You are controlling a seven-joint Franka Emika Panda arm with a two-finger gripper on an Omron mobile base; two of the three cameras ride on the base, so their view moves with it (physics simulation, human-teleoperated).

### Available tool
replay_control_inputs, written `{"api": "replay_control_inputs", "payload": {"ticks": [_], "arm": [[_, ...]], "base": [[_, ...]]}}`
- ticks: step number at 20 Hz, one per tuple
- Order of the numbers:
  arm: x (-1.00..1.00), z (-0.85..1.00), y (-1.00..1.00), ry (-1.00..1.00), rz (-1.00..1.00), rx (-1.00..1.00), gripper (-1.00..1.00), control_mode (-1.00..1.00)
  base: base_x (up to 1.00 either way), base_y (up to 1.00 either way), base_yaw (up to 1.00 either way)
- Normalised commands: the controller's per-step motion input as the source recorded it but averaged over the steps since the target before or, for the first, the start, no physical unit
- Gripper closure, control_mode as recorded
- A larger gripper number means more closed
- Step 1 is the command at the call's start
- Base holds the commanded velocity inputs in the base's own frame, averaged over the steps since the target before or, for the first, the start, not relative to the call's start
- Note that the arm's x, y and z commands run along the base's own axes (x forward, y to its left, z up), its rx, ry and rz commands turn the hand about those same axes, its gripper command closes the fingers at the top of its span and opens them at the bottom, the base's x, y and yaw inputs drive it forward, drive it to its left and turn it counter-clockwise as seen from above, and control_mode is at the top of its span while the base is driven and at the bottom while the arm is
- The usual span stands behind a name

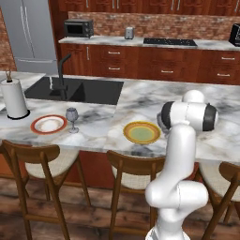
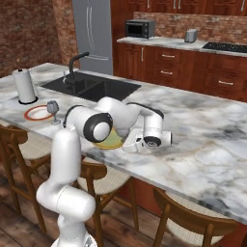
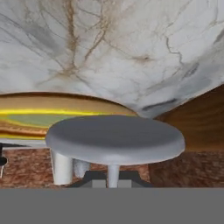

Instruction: Retrieve the wine glasses from the counter and place one next to each plate.

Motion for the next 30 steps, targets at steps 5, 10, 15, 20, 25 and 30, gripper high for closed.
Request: {"api": "replay_control_inputs", "payload": {"ticks": [5, 10, 15, 20, 25, 30], "arm": [[0.39, -0.28, 0.00, 0.00, 0.06, 0.00, 1.00, -1.00], [0.45, -0.25, 0.00, 0.00, 0.07, 0.02, 1.00, -1.00], [0.34, -0.29, -0.02, 0.00, 0.08, 0.03, 1.00, -1.00], [0.22, -0.41, -0.06, 0.03, 0.08, 0.01, 1.00, -1.00], [0.05, -0.47, 0.00, 0.00, 0.08, 0.01, -1.00, -1.00], [-0.01, -0.38, -0.05, -0.01, 0.09, 0.02, -1.00, -1.00]], "base": [[0.00, 0.00, 0.00], [0.00, 0.00, 0.00], [0.00, 0.00, 0.00], [0.00, 0.00, 0.00], [0.00, 0.00, 0.00], [0.00, 0.00, 0.00]]}}
